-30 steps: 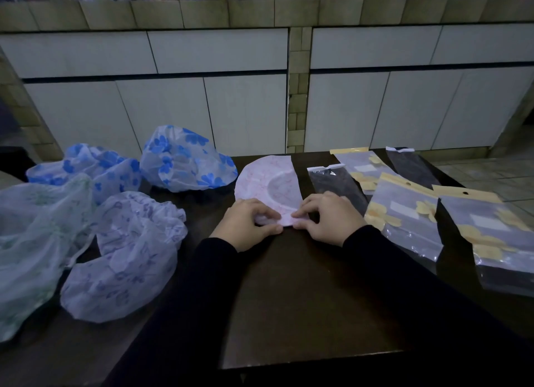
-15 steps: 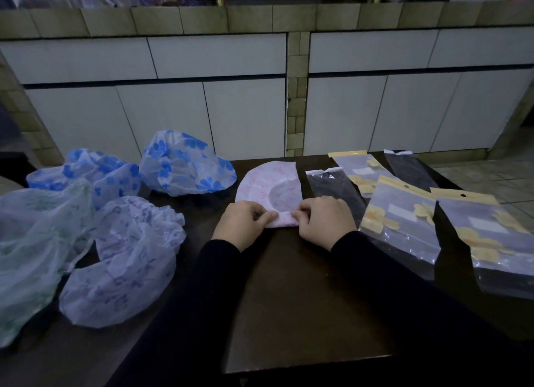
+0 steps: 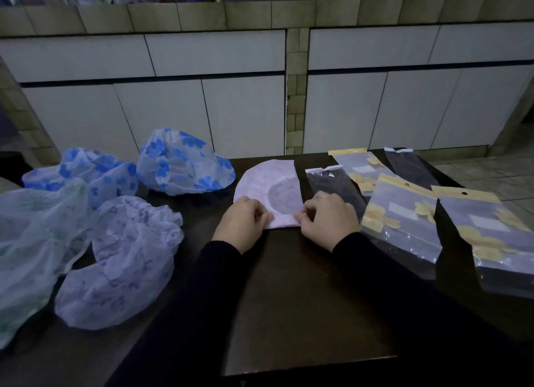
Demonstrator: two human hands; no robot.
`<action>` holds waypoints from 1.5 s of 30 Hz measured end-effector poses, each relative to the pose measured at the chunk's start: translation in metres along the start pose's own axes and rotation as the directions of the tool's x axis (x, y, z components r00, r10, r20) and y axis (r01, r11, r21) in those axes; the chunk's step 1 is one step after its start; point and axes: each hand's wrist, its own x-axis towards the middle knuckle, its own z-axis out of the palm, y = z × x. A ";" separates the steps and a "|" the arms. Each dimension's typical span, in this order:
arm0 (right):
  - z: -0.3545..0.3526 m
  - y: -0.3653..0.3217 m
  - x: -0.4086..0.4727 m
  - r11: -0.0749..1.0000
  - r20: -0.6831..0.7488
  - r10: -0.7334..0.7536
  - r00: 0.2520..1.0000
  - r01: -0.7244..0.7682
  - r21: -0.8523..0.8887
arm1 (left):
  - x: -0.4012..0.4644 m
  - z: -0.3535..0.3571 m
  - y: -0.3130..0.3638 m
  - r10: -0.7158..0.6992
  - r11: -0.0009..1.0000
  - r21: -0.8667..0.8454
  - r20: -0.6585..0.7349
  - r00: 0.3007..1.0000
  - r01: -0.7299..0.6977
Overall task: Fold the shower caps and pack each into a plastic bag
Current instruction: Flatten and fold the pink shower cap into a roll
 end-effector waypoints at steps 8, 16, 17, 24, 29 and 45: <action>-0.003 -0.001 -0.002 0.993 -0.057 -0.103 0.993 0.106 0.054 | -0.003 0.000 0.001 0.020 0.999 -0.027 -0.024 0.999 -0.021; -0.008 -0.002 -0.008 0.985 0.009 -0.139 0.990 0.139 -0.100 | -0.006 -0.006 -0.005 0.037 0.999 -0.018 -0.027 0.999 -0.037; -0.008 -0.002 -0.009 0.984 0.017 -0.140 0.990 0.141 -0.106 | -0.006 -0.006 -0.006 0.031 0.999 -0.012 -0.015 0.999 -0.031; -0.010 0.001 -0.009 0.974 0.038 -0.204 0.978 0.207 -0.094 | -0.007 -0.006 -0.012 0.060 0.998 -0.018 0.014 0.998 -0.060; -0.018 0.007 -0.007 0.952 0.074 -0.285 0.956 0.291 -0.090 | -0.010 -0.011 -0.015 0.112 0.993 0.037 0.005 0.994 -0.112; -0.010 0.006 0.000 0.990 0.063 -0.108 0.992 0.101 0.104 | -0.005 -0.009 -0.007 -0.030 0.991 0.132 -0.018 0.999 0.033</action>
